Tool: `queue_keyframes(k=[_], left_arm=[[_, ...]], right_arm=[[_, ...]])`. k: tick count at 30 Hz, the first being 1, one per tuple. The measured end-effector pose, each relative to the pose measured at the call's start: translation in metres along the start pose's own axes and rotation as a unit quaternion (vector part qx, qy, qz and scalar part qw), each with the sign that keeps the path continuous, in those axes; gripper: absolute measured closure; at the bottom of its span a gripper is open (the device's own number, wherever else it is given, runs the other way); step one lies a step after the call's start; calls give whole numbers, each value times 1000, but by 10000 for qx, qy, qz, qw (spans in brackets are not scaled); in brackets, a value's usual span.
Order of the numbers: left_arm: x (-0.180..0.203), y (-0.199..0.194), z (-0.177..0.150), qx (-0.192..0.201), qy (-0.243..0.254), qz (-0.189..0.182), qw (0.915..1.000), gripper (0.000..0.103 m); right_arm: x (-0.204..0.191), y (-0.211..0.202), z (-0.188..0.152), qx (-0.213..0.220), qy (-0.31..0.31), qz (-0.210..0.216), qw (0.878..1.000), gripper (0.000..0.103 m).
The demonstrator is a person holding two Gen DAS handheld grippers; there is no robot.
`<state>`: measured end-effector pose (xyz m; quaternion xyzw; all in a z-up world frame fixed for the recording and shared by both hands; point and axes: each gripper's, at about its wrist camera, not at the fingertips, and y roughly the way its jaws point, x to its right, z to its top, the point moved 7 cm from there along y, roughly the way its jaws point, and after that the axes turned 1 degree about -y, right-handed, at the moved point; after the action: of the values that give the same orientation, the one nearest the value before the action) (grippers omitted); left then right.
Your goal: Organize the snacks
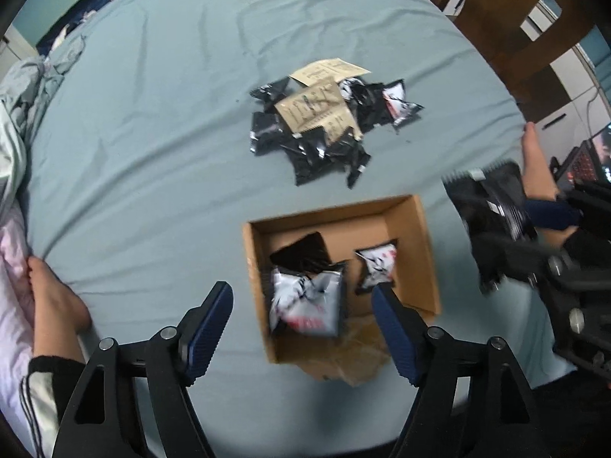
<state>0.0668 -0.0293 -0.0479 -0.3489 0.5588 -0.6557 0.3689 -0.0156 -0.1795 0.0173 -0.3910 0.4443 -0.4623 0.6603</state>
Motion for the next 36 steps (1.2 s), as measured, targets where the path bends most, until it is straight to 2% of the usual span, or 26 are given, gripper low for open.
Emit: queue_keyframes(k=[1,4,9,10,11,12,14,17,22,25,30,36], left_arm=[[-2,1,1,23,13,75,10000,23],[-10,1,5,138,46,311,9994,22],[-20,3,8,266,63,633,9976,21],[-21,3,8,283,91,688,9972,20],[-21,4,8,288,129,736,9968,20],[-21,5,8,276,162,770,9965,20],[-21,8,8,228,221,791,9964,20],[-21,8,8,292,296,881,9952,20],[-20,3,11,502,382,1060,9924,20],[-19,0,13,616,420,1128,9908,20],[-16,2,15,660,493,1189,9895,20],[-21,7,22,668,264,1191,9903,20]], right_arm=[[-1,1,-1,-50,-32,21,10000,70],[-8,3,-4,-191,-158,114,9996,70],[-16,14,-9,-535,-45,645,9965,66],[-17,17,-10,-619,11,760,9952,64],[-17,19,-9,-685,40,816,9943,56],[-15,22,-8,-715,55,787,9943,46],[-9,25,-5,-699,151,669,9952,39],[-2,30,-3,-763,298,578,9950,39],[14,39,-3,-784,515,85,9955,39],[17,44,-3,-792,569,-70,9952,39],[27,48,0,-761,617,-243,9949,39],[44,54,4,-763,822,-297,9932,39]])
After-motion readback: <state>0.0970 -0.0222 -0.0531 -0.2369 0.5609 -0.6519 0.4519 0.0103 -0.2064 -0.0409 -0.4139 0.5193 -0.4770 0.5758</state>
